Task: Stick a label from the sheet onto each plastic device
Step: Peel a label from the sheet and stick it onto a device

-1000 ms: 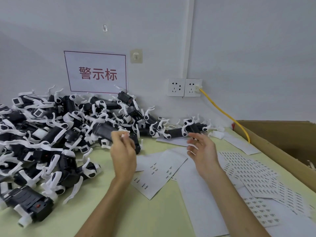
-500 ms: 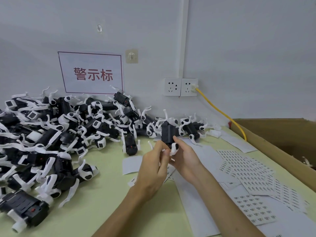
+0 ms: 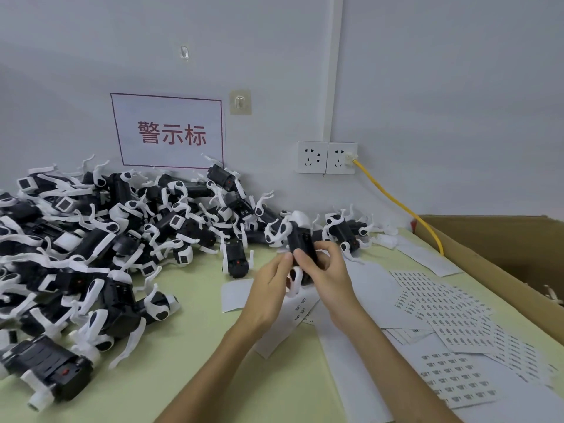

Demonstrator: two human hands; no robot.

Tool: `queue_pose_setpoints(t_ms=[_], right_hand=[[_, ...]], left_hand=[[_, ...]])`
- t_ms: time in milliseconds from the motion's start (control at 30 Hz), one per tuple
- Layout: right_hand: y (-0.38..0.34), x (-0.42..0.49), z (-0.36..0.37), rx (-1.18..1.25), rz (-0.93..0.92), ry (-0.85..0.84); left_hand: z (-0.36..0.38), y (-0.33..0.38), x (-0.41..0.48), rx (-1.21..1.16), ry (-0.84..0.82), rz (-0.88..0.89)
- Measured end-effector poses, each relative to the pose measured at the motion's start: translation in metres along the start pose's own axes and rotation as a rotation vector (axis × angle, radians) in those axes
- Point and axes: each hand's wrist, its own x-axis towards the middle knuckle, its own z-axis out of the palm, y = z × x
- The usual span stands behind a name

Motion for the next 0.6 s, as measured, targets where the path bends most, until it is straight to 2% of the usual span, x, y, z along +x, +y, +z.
queue_pose_setpoints(t_ms=[133, 333, 433, 600], right_hand=[[0.0039, -0.0018, 0.0049, -0.095, -0.072, -0.060], [0.0044, -0.0019, 0.0047, -0.106, -0.062, -0.201], [0.0062, -0.0014, 0.0052, -0.114, -0.060, -0.160], [0.0045, 0.0010, 0.0043, -0.060, 0.039, 0.016]], left_hand=[[0.0015, -0.0006, -0.0004, -0.105, -0.015, -0.074], [-0.0026, -0.0012, 0.0025, -0.220, -0.004, -0.168], [-0.0033, -0.0024, 0.0023, -0.137, 0.008, -0.140], [0.0038, -0.0043, -0.0025, 0.068, 0.001, 0.029]])
